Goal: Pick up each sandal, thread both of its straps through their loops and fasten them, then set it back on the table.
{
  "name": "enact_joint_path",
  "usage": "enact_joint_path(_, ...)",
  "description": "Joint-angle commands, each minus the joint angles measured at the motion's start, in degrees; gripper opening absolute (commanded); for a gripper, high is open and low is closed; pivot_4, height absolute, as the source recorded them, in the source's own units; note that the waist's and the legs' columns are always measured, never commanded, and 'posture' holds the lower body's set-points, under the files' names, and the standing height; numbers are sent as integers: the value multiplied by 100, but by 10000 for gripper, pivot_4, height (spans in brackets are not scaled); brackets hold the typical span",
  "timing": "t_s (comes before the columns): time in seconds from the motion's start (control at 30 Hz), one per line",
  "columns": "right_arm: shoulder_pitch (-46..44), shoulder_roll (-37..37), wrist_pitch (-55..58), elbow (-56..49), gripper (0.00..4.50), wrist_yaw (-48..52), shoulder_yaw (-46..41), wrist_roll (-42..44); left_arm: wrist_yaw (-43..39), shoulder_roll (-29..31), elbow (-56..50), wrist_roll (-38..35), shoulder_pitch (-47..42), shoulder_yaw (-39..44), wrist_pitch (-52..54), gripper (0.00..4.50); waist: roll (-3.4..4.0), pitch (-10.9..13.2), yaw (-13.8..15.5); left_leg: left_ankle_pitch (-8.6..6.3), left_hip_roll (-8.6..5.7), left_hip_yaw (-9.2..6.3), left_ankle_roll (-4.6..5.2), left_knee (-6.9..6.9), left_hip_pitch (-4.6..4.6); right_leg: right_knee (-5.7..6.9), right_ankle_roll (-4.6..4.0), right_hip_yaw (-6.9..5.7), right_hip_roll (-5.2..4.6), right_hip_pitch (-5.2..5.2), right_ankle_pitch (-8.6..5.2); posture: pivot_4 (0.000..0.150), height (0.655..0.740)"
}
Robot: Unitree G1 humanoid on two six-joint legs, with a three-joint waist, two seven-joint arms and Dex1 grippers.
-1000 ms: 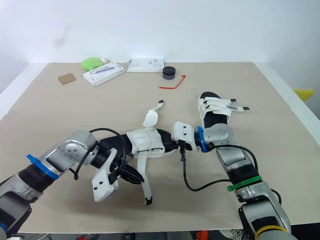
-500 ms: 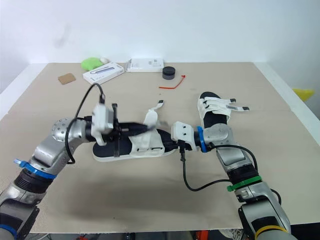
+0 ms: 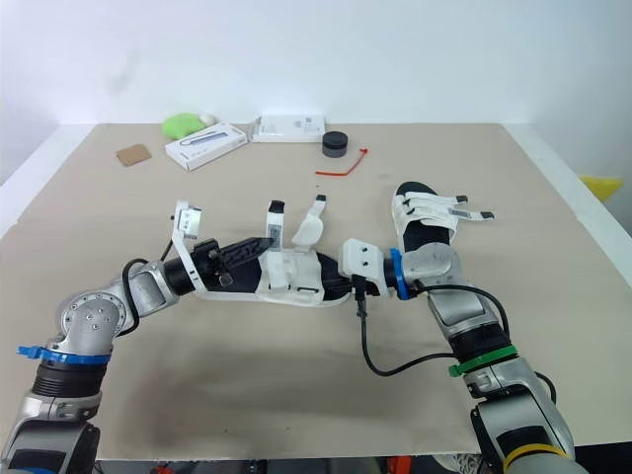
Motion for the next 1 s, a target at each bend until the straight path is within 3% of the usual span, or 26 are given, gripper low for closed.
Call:
enact_joint_path(0.03,-10,-22,9,23,0,61,64,-88,-54,-110,267,26,-278,234,145,666,-1,0,1,0,0,0,0,0,0,0,0,1,0,0,0,1500,7400)
enact_joint_path(0.3,-17,-41,-6,24,0,57,42,-94,-420,-197,1079,492,-806,170,316,666,-1,0,0,0,-8,1,-9,0,-2,-3,-11,1,-1,1,8,1500,7400)
enact_joint_path(0.7,-11,-54,58,-20,0,50,21,-76,-976,-174,1262,1738,-924,-116,-15,666,-1,-1,-1,-1,-6,2,-14,0,-1,-4,-13,3,-2,1,10,1500,7400)
enact_joint_path(0.8,-31,-46,57,-3,0,45,21,-79,-1196,-127,1181,2043,-951,-185,-277,9195,-1,0,-1,-1,-6,2,-14,0,-1,-4,-11,3,-2,1,9,1500,7400)
enact_joint_path(1.0,-13,-57,64,-15,0,52,14,-73,-1866,99,1012,2950,-990,-416,-1430,36900,-1,0,-1,-2,-5,3,-16,0,-3,-5,-15,4,-2,0,11,1500,7400)
